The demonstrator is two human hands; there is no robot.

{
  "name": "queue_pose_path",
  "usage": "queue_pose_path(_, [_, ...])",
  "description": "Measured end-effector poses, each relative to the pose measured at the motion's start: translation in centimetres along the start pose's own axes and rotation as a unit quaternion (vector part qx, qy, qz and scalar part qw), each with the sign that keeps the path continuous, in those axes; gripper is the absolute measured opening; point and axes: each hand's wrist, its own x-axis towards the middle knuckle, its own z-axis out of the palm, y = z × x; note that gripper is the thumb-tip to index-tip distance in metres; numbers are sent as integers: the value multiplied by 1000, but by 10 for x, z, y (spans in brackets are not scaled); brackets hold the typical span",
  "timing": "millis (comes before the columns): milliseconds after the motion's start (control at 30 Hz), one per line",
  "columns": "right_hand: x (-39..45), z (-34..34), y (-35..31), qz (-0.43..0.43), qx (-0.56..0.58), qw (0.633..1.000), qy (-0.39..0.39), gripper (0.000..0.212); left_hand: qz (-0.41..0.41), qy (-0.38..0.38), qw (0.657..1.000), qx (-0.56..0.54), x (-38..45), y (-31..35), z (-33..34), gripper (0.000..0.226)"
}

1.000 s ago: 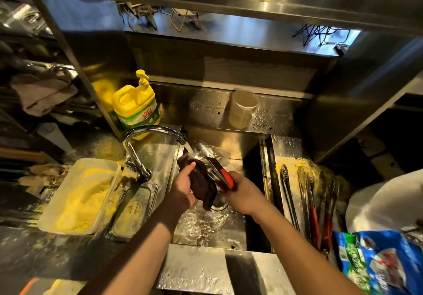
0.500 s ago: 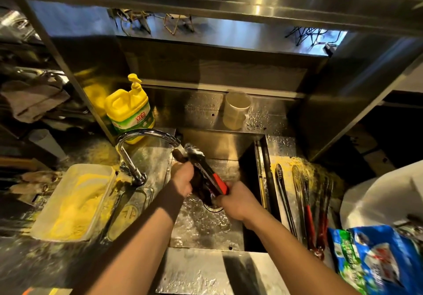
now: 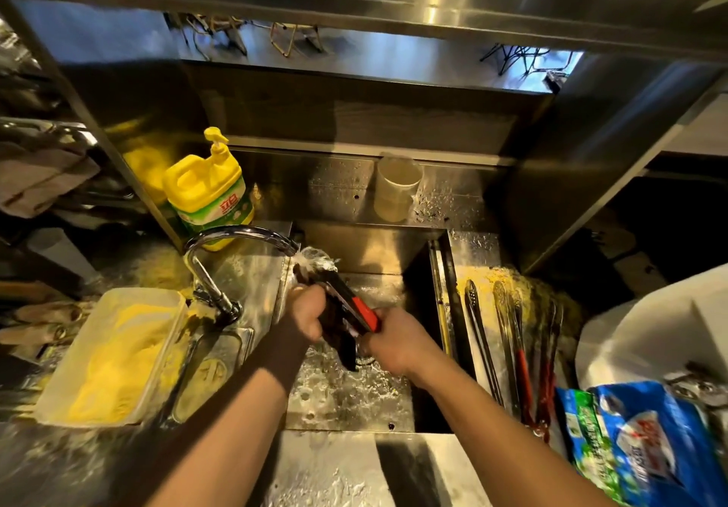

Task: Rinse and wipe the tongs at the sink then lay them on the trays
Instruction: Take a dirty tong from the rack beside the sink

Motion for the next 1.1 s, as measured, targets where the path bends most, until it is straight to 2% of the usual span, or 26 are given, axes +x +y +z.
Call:
queue_pose_path(67, [-5, -13, 2, 8, -11, 1000, -20, 15, 70, 78, 991, 79, 10, 5, -10, 19])
queue_pose_path(100, [-9, -22, 5, 11, -21, 999, -32, 13, 93, 118, 983, 105, 15, 6, -15, 20])
queue_pose_path(200, [-17, -42, 10, 2, -102, 994, -30, 6, 125, 195, 963, 141, 22, 4, -35, 41])
queue_pose_path(267, [-20, -47, 10, -3, -201, 978, 46, 22, 131, 191, 954, 190, 24, 0, -44, 42])
queue_pose_path(367, [-21, -43, 10, -12, -409, 896, 175, 58, 135, 122, 963, 201, 15, -10, -41, 29])
queue_pose_path(400, [-21, -39, 10, -10, -436, 878, 196, 68, 136, 107, 965, 196, 10, -13, -38, 23])
queue_pose_path(467, [-23, -32, 10, -9, -449, 866, 220, 78, 140, 77, 970, 185, -1, -18, -33, 14])
queue_pose_path(533, [-24, -29, 12, -15, -433, 868, 242, 76, 118, 8, 982, 145, -14, -23, -25, 10])
queue_pose_path(600, [-27, -28, 14, -15, -377, 893, 246, 68, 99, -48, 988, 113, -28, -28, -19, 17])
queue_pose_path(667, [-31, -33, 16, -13, -237, 946, 223, 49, 96, -80, 986, 107, -39, -30, -11, 18])
queue_pose_path(733, [-39, -40, 21, 11, -55, 981, 185, 17, 114, -100, 981, 124, -50, -31, 3, 15])
queue_pose_path(800, [-52, -46, 30, 34, 112, 980, 161, 14, 142, -118, 973, 135, -59, -31, 21, 11])
queue_pose_path(833, [-63, -52, 38, 36, 160, 973, 165, 16, 150, -130, 970, 142, -65, -33, 36, 9])
queue_pose_path(933, [-90, -66, 53, 31, 129, 970, 206, 24, 166, -156, 961, 156, -81, -35, 69, 10])
queue_pose_path(1033, [-130, -89, 80, 43, 51, 957, 283, 33, 152, -215, 949, 175, -104, -50, 111, 11])
queue_pose_path(1100, [-163, -105, 109, 48, 48, 942, 330, 32, 153, -249, 936, 195, -126, -70, 147, 11])
